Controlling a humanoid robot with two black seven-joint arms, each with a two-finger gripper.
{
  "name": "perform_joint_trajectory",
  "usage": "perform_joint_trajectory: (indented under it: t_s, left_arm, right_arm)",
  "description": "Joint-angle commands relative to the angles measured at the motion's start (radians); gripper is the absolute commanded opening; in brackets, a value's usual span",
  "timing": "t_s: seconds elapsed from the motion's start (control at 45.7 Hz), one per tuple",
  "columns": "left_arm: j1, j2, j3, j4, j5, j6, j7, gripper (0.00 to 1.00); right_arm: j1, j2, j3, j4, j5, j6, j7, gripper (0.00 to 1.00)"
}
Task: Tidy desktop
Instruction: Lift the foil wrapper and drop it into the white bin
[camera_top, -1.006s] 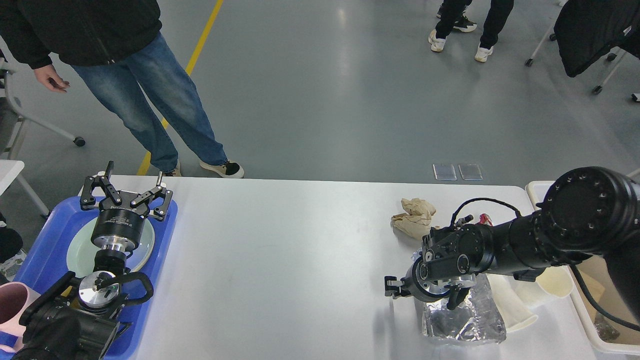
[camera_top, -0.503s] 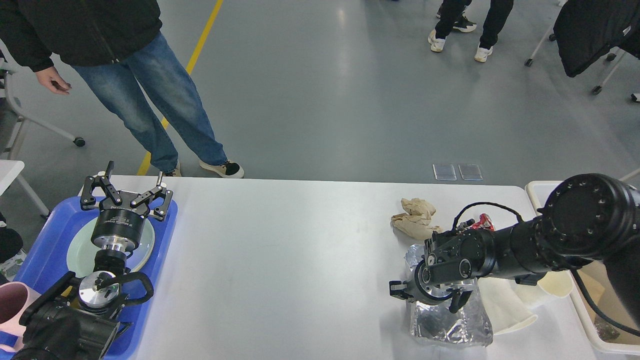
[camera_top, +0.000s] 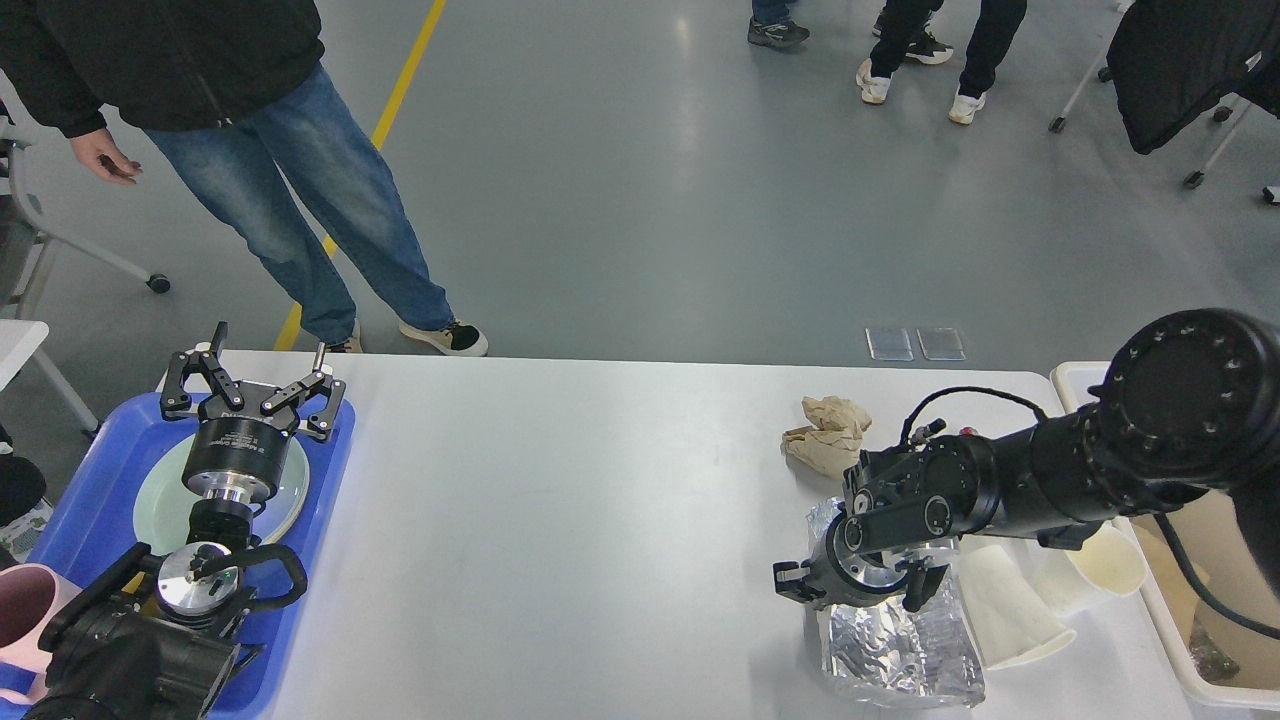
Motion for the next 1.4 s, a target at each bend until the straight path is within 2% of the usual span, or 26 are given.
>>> perform_joint_trajectory:
  t_s: [0.0,0.131,0.241,0.547,0.7,0.896,1.246,1.377]
  left_arm:
    - [0.0,0.0,0.0,0.0,0.0,0.0,0.0,0.96]
    - [0.0,-0.001,0.0,0.0,0.0,0.0,0.0,0.96]
    - [0.0,0.0,0.0,0.0,-0.001,0.0,0.0,0.96]
    - [0.0,0.0,0.0,0.0,0.0,0.0,0.0,0.96]
    - [0.0,0.0,0.0,0.0,0.0,0.0,0.0,0.96]
    - [0.0,0.0,0.0,0.002,0.0,0.0,0.0,0.96]
    - [0.0,0.0,0.0,0.002,0.0,0.0,0.0,0.96]
    - [0.0,0.0,0.0,0.0,0.0,0.0,0.0,0.96]
  right_arm:
    - [0.08,-0.011,-0.003,0.02,0.058,0.092,0.0,0.0]
    - [0.196,-0.06,-0.002,0.046,0.11,0.256,0.002,0.0]
    - [0.299,-0.106,-0.003,0.095,0.129,0.347,-0.001,0.0]
    - [0.661,-0.252,-0.115,0.323,0.132,0.379,-0.004,0.0]
    - [0.814,-0.302,-0.178,0.38,0.135,0.446,-0.004,0.0]
    - [0.93,-0.307,-0.264,0.432,0.136,0.451,-0.003,0.0]
    - [0.907,-0.275,-0.423,0.395,0.192,0.413,0.026,0.0]
    - [0.838,-0.289,-0.5,0.325,0.193,0.333,0.028,0.0]
